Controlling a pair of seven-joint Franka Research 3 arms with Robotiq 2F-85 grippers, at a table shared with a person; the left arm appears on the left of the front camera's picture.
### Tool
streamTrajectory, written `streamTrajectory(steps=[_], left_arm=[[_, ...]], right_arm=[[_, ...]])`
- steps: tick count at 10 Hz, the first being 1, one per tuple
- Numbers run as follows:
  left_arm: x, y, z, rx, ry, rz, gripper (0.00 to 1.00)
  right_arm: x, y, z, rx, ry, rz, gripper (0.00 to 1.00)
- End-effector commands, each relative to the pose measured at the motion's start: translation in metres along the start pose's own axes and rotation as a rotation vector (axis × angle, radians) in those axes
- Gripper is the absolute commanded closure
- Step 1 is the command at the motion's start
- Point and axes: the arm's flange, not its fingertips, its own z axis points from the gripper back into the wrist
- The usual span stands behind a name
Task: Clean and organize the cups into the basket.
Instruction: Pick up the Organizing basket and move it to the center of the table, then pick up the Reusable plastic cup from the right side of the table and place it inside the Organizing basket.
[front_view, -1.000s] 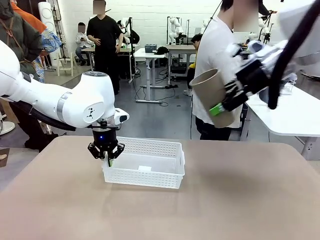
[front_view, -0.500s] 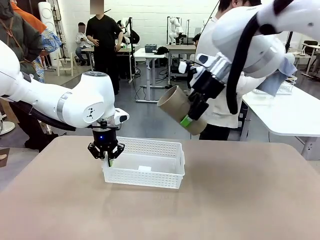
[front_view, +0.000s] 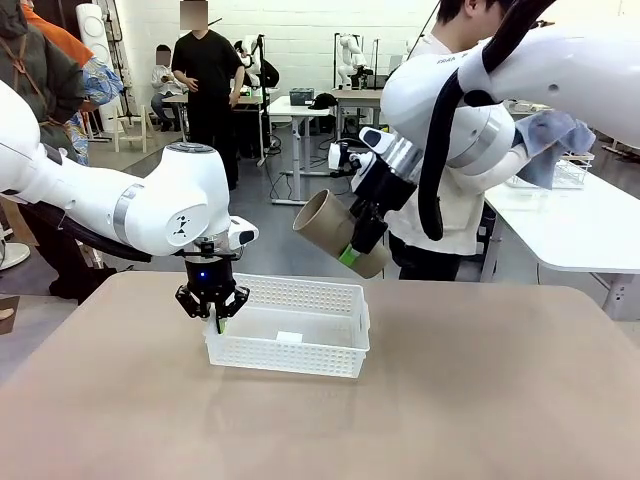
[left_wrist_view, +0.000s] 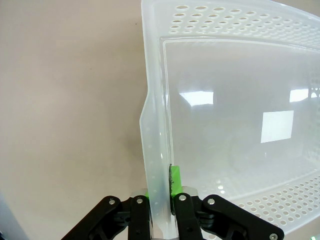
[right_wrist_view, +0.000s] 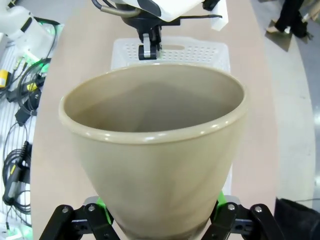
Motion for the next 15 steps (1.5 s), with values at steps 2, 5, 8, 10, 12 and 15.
streamTrajectory(steps=[2, 5, 8, 10, 12, 15], left_arm=[[0.001, 0.0, 0.002, -0.001, -0.004, 0.001, 1.0], [0.001, 0.0, 0.002, -0.001, -0.004, 0.001, 1.0], [0.001, 0.0, 0.002, -0.001, -0.004, 0.001, 1.0], [0.001, 0.0, 0.002, -0.001, -0.004, 0.001, 1.0], [0.001, 0.0, 0.002, -0.001, -0.004, 0.001, 1.0], [0.001, 0.0, 0.002, -0.001, -0.004, 0.001, 1.0]], right_arm=[[0.001, 0.005, 0.008, -0.002, 0.002, -0.01, 0.18], [0.002, 0.002, 0.005, -0.006, -0.001, 0.002, 0.18], [0.031, 0.0, -0.03, 0.015, 0.126, 0.078, 0.18], [0.04, -0.008, -0.053, 0.012, 0.163, 0.064, 0.18], [0.043, -0.015, -0.083, 0.033, 0.235, 0.04, 0.18], [0.042, -0.017, -0.113, 0.109, 0.28, 0.043, 0.18]])
